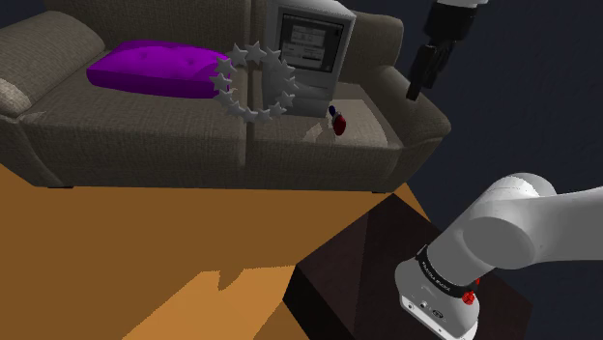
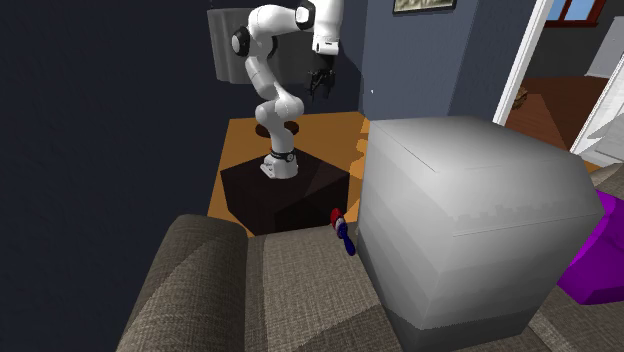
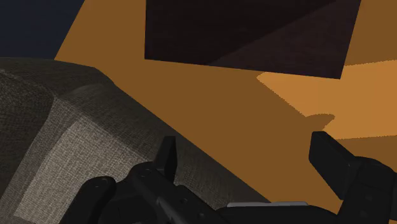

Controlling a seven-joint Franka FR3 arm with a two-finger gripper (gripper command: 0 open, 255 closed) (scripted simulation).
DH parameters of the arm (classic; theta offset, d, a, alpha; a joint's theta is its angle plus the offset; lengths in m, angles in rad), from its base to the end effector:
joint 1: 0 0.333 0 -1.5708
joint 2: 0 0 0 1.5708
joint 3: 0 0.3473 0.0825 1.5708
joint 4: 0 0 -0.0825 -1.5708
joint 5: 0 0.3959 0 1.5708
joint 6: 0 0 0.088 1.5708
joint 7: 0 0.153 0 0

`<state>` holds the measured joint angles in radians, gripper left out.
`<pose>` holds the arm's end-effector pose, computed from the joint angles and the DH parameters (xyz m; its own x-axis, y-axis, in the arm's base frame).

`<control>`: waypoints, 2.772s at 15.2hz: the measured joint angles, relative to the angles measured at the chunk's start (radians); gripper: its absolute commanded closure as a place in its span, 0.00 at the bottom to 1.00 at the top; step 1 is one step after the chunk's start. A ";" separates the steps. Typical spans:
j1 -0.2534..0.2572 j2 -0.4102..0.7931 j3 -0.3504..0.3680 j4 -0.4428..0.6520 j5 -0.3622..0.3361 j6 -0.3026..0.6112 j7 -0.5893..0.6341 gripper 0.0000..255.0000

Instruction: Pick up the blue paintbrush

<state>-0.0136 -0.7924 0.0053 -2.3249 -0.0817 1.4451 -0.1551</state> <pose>0.2772 -0.0151 0.5737 0.9861 0.1338 -0.0990 0.1411 -0.9875 0.0709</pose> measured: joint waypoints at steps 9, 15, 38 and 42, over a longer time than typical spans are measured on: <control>-0.046 0.198 -0.008 -0.018 -0.007 0.224 0.095 0.00; -0.085 0.394 -0.027 0.018 -0.019 0.394 0.167 0.00; -0.210 1.181 -0.126 0.536 0.024 0.710 0.370 0.00; -0.220 1.202 -0.132 0.555 0.030 0.741 0.371 0.00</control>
<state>-0.2334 0.4101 -0.1269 -1.7698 -0.0518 2.1865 0.2157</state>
